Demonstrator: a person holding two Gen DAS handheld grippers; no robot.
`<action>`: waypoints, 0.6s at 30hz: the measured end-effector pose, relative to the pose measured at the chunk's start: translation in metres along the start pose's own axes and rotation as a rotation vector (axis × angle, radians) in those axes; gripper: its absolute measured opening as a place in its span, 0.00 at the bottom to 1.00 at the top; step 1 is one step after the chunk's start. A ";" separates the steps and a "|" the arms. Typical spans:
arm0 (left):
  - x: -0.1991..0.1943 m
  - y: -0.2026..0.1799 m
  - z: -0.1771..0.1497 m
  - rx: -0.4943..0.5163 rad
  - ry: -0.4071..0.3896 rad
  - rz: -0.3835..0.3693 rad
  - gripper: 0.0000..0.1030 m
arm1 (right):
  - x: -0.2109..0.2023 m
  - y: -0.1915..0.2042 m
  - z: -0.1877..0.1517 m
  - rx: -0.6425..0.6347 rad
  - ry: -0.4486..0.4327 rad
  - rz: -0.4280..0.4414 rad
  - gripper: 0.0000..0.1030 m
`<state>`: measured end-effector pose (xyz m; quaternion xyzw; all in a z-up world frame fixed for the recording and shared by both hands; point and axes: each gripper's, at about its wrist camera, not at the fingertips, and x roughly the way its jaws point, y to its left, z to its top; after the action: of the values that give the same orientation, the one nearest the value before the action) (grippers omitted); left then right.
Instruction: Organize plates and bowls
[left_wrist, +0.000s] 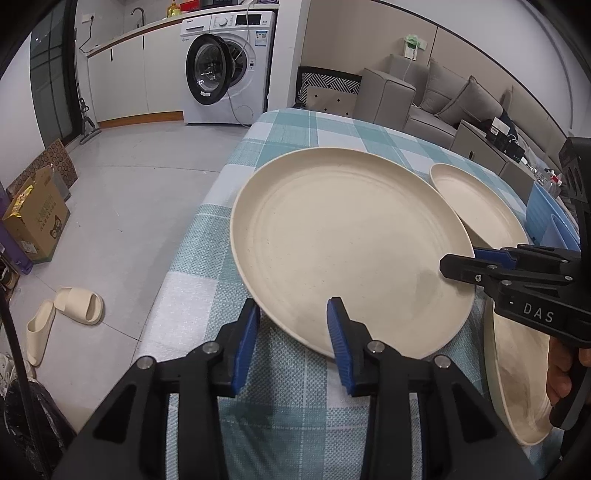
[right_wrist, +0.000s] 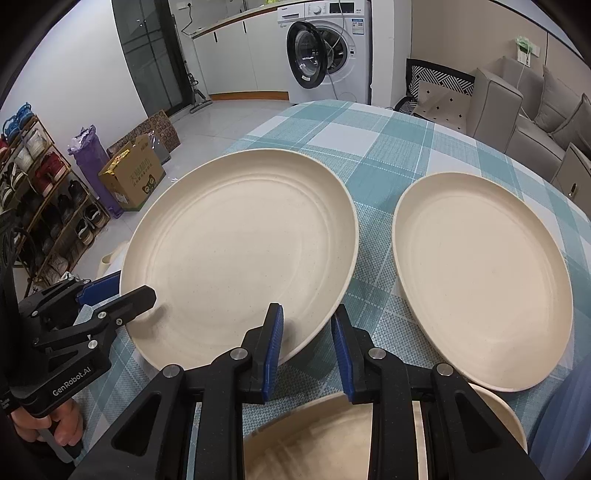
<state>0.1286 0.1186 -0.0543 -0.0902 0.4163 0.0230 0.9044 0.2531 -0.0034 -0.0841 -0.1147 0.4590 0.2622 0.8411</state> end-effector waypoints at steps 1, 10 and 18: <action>-0.001 0.000 0.000 0.001 -0.002 0.003 0.35 | 0.000 0.000 0.000 0.000 -0.001 0.000 0.27; -0.013 -0.004 0.003 0.013 -0.037 0.009 0.35 | -0.015 -0.001 0.000 0.006 -0.038 -0.003 0.27; -0.027 -0.010 0.007 0.035 -0.076 0.008 0.35 | -0.036 -0.003 -0.002 0.016 -0.078 -0.003 0.27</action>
<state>0.1169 0.1108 -0.0279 -0.0717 0.3823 0.0225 0.9210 0.2378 -0.0186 -0.0556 -0.0981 0.4276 0.2614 0.8598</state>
